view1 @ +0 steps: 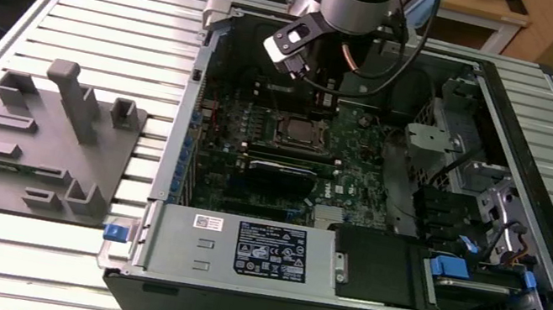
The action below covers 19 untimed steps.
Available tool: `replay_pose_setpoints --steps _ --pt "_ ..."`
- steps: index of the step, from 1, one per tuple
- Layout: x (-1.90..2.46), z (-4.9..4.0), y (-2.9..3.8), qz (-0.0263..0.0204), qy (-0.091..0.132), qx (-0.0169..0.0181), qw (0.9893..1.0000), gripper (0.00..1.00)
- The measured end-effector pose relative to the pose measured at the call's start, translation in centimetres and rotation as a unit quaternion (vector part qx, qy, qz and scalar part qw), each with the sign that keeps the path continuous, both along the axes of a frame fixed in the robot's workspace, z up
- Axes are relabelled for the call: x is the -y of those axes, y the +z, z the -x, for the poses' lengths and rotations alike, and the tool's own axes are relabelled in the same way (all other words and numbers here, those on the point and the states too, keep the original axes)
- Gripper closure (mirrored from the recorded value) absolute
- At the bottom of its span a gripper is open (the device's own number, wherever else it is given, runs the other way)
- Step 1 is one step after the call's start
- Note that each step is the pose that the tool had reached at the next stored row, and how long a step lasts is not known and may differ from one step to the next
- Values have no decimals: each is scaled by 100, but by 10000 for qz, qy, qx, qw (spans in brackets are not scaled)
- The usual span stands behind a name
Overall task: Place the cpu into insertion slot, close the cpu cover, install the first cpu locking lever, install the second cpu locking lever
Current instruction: 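Close the cpu cover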
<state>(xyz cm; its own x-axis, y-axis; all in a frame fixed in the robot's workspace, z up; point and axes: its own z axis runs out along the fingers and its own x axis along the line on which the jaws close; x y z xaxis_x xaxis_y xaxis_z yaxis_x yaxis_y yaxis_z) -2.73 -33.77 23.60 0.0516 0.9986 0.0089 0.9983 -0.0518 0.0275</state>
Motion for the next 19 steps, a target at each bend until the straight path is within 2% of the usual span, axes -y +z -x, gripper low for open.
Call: replay_pose_setpoints --steps 4,8,9,11,15,19 --pt "0 0 0 0 98 0 10000 90" --pt "0 0 -1 0 380 0 9993 90" --pt "0 1 -2 -1 529 0 9986 90" --pt "0 1 -4 0 833 0 9965 90" --pt "0 2 -6 0 1125 0 9937 90" --pt "1 3 -9 3 1423 -1 9898 90"
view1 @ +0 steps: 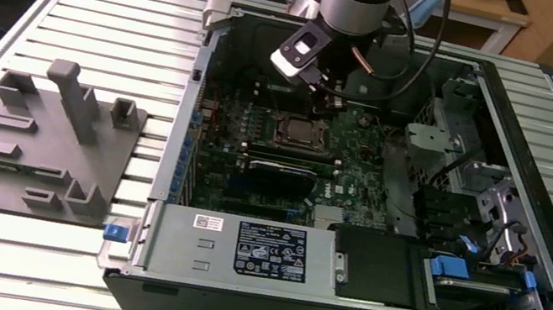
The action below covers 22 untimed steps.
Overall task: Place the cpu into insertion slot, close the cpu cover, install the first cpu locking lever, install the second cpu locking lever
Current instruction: 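Close the cpu cover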
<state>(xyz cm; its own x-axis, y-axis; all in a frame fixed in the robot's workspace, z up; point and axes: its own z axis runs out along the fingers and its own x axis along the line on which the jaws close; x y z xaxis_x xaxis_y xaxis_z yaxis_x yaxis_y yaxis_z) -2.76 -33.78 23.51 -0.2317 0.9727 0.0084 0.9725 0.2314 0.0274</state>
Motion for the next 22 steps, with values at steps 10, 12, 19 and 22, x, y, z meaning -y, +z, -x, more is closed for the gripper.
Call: replay_pose_setpoints --steps 10,12,19,22 --pt "0 0 -6 20 465 0 9989 90" --pt "0 0 -6 21 465 0 9989 90" --pt "0 0 -12 21 950 1 9955 90" --pt "0 0 -17 21 1227 1 9924 90"
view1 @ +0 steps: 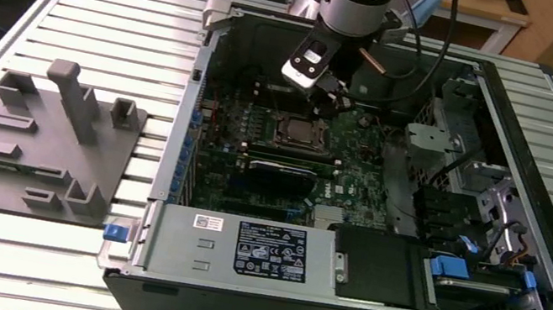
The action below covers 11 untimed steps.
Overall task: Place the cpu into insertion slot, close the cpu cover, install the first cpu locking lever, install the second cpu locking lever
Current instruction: 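Close the cpu cover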
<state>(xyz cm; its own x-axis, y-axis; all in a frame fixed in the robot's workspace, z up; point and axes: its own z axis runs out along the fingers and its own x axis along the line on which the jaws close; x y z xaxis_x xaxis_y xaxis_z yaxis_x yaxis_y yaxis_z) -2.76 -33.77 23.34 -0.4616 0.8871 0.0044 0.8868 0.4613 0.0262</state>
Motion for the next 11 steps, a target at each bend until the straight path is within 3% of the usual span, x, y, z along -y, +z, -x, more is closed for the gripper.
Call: replay_pose_setpoints --steps 4,11 --pt "0 0 -4 2 341 0 9994 90" --pt "0 1 -5 16 470 -1 9989 90"
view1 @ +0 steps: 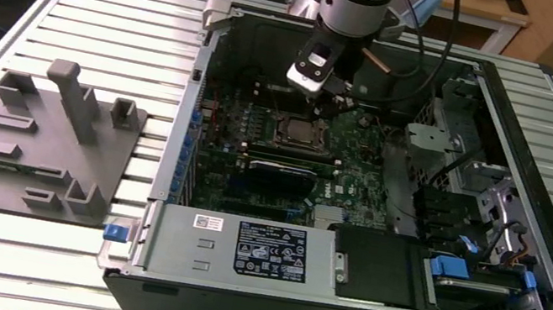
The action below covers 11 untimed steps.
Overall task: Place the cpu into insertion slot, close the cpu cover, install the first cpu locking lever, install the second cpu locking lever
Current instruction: 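Close the cpu cover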
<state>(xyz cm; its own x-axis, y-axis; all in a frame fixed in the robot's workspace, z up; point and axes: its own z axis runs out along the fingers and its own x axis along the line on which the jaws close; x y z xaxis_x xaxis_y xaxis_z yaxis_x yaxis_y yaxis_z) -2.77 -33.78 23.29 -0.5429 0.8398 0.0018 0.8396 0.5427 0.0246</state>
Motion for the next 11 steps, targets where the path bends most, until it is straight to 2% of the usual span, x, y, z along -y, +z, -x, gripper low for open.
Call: replay_pose_setpoints --steps 3,5,8,11 --pt "0 0 -3 0 268 0 9996 90" --pt "0 0 -6 0 451 0 9990 90" --pt "0 0 -9 0 726 0 9974 90" --pt "0 0 -12 0 996 0 9950 90"
